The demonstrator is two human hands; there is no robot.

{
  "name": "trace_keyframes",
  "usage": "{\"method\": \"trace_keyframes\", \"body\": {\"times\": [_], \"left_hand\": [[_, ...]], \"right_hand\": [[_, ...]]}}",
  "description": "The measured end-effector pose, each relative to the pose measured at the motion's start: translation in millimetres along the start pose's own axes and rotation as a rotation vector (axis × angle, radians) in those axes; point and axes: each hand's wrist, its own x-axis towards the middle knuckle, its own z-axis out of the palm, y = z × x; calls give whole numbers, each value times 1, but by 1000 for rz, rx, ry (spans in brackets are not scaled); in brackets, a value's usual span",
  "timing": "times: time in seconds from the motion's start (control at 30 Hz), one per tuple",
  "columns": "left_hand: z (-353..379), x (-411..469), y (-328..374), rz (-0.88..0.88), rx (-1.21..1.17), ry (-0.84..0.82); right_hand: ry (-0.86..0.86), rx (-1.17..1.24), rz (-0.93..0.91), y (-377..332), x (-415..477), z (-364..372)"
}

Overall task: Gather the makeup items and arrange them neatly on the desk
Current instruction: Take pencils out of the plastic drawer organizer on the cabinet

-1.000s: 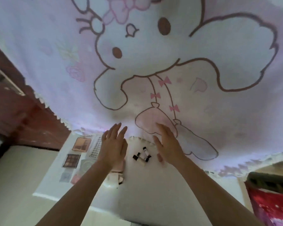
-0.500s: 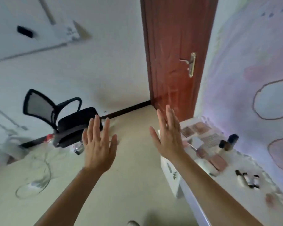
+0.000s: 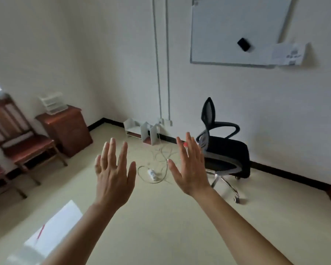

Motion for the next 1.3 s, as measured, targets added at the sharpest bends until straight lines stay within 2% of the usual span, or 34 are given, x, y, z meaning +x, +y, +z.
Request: {"method": "trace_keyframes", "body": {"times": [0.27,0.53,0.83,1.0,1.13,1.3], "left_hand": [[-29,41,-168,-232,172,75],[20,128,-297,-381,295,96],[77,301,-434,-464,404,105],[110,359,-520,-524,403,112],[144,408,-615,-544,381,118],[174,484,-748,-526,363,100]], "right_hand": [[-146,151,-237,-113,115,156],[-209,261,-358,-146,253,310],[-252,345,-445,-173,471,453],[-304,344,-488,-203,552,538],[-319,327,-524,-229,613,624],[-321,299,-471,-278,697,731]]}}
